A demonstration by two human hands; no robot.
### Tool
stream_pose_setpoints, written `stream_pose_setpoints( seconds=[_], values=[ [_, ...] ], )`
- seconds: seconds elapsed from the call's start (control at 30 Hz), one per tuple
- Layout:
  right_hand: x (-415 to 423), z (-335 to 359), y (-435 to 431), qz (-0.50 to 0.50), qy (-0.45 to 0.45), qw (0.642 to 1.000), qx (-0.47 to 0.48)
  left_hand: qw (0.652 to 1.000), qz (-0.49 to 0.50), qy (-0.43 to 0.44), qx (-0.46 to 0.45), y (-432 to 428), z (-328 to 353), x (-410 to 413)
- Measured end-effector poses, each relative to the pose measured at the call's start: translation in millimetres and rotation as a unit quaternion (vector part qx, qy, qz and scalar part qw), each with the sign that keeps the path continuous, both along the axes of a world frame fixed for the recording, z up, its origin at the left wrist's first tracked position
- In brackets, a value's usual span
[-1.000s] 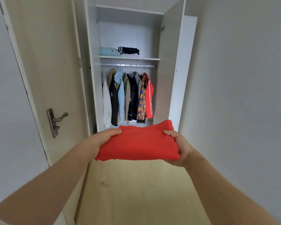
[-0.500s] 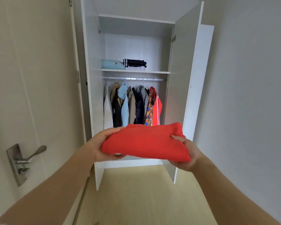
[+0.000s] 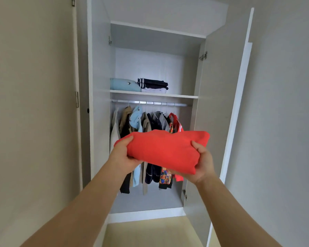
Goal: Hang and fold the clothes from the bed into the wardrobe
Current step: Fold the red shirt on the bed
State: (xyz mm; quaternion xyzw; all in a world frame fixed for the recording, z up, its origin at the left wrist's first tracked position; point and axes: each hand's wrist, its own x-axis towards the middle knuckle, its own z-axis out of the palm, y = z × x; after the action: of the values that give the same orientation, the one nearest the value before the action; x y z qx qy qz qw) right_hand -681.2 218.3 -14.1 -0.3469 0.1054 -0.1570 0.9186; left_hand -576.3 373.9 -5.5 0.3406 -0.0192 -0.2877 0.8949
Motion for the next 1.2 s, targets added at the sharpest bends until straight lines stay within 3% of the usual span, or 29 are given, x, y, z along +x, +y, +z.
stream_pose_setpoints(
  seconds=[0.3,0.47,0.8,1.2],
  values=[
    [102,9,-68,-0.035,-0.134,0.989,0.054,0.996,-0.052,0.001,0.070,-81,19,122],
    [161,17,-143,-0.105,-0.143,0.979,0.096,0.995,-0.057,-0.039,0.074,-155,43,182],
    [273,59,-328,-0.111,-0.148,0.972,0.144,0.987,-0.066,-0.114,0.093,-336,71,300],
    [414,88,-411,-0.122,-0.179,0.968,0.130,0.963,-0.031,-0.232,0.135,-421,104,445]
  ],
)
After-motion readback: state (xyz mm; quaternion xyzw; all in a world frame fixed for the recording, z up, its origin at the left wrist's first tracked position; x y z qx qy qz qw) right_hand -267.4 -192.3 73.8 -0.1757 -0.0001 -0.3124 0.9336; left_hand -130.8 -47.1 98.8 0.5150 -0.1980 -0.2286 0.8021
